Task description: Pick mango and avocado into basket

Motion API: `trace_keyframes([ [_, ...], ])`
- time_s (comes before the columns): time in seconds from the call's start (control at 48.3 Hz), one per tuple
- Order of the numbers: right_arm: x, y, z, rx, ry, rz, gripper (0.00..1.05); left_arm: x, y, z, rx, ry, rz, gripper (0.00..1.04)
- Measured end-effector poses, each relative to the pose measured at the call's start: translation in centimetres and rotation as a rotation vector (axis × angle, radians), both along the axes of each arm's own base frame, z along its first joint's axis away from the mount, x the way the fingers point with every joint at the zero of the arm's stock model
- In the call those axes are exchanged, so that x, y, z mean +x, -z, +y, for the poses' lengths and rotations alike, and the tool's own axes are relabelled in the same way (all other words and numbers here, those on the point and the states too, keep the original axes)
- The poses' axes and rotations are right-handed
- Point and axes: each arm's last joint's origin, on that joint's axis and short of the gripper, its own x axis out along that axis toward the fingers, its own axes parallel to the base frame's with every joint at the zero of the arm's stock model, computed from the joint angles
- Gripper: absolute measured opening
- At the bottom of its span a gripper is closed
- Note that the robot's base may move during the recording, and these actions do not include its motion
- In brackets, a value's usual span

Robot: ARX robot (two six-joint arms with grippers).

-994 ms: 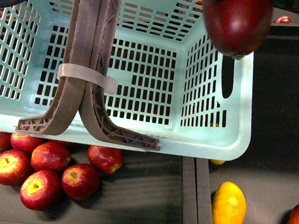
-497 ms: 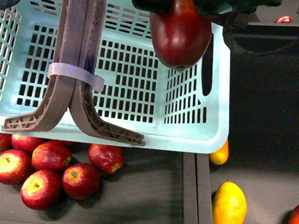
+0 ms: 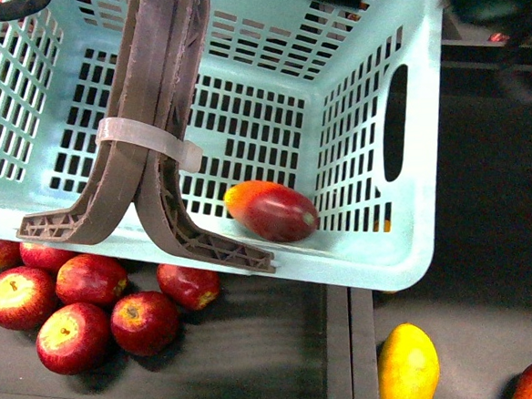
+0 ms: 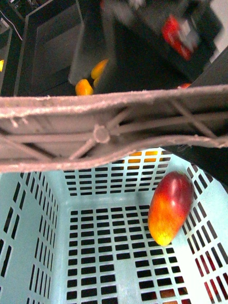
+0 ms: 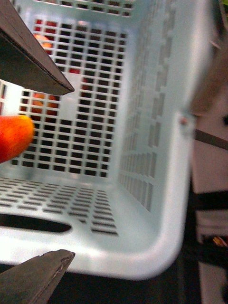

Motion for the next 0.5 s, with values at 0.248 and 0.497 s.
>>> trace_keyframes([
  [0.248, -6.1, -3.5, -6.9, 0.034, 0.241, -0.192, 0.97, -0.1, 0.0, -0.1, -0.006, 0.011, 0.004, 0.06],
  [0.497, -14.2, 0.6, -10.3, 0.003, 0.357, -0.156, 0.97, 0.0, 0.0, 0.0, -0.002, 0.001, 0.002, 0.06],
])
